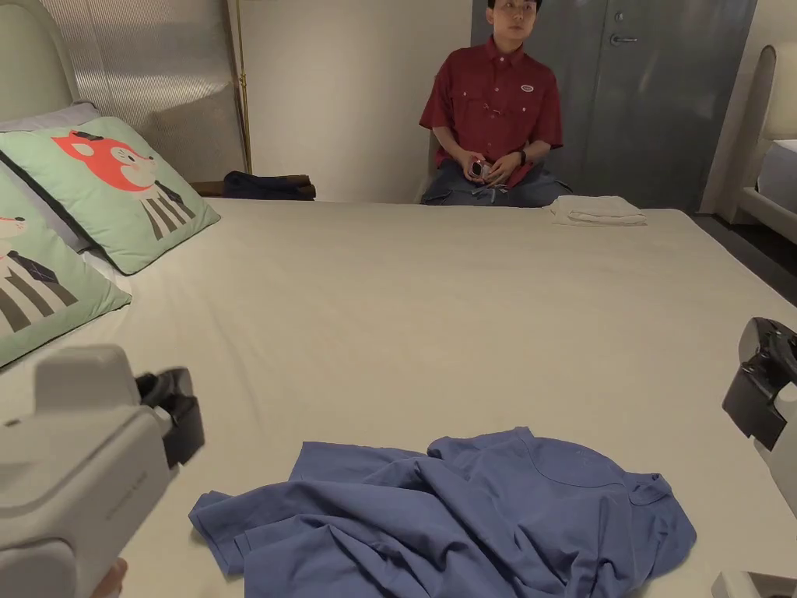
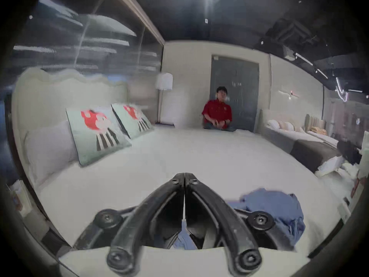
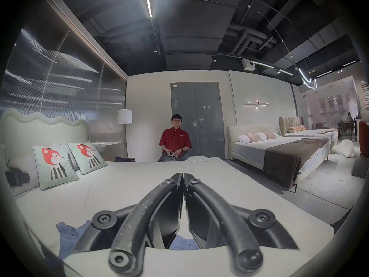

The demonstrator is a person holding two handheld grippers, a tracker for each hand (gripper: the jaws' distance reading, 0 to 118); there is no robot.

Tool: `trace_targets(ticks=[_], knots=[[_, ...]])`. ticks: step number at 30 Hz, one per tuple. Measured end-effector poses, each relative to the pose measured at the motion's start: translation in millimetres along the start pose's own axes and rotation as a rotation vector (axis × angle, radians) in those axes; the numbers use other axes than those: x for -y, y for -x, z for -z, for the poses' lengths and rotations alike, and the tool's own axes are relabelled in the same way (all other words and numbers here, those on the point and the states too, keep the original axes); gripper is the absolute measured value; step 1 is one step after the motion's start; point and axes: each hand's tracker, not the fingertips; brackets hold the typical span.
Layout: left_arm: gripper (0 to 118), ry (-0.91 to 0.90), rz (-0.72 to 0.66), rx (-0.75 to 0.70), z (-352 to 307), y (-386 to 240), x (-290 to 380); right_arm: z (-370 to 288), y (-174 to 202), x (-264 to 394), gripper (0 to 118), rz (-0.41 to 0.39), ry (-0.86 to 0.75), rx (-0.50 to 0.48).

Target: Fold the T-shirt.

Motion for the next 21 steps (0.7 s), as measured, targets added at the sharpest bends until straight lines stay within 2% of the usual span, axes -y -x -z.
trace_targets(ticks=[1,2,5,6,11,12,14,16,17,19,20,21], knots=[[0,0.058,-0.008,0.012,8,-1,11,0,0,2,0,-0.002,0.004,0.001],[9,0.125,-0.02,0.02,21,0,24,0,-1,4,0,-0.005,0.013,0.002],[97,0.313,-0.039,0.045,46,-6,64,-1,-4,10,0,-0.013,0.036,0.003],[114,0.37,-0.043,0.053,54,-7,78,-1,-5,12,0,-0.017,0.043,0.007],[108,0.517,-0.062,0.072,72,-17,130,-2,-12,23,0,-0.022,0.083,0.02],[95,0.527,-0.057,0.077,75,-19,138,-2,-13,26,0,-0.022,0.092,0.023],[59,0.546,-0.047,0.071,76,-25,146,-1,-14,31,0,-0.026,0.108,0.026],[52,0.5,0.027,0.003,70,-32,146,0,-16,37,0,-0.039,0.127,0.03],[49,0.487,0.019,0.042,66,-33,142,2,-18,41,0,-0.043,0.14,0.031],[22,0.473,0.01,0.043,59,-34,134,12,-23,48,1,-0.032,0.18,0.035],[5,0.435,0.01,0.059,54,-33,129,19,-26,53,7,-0.029,0.227,0.04],[0,0.406,-0.015,0.072,50,-30,124,30,-28,58,30,-0.037,0.283,0.045]])
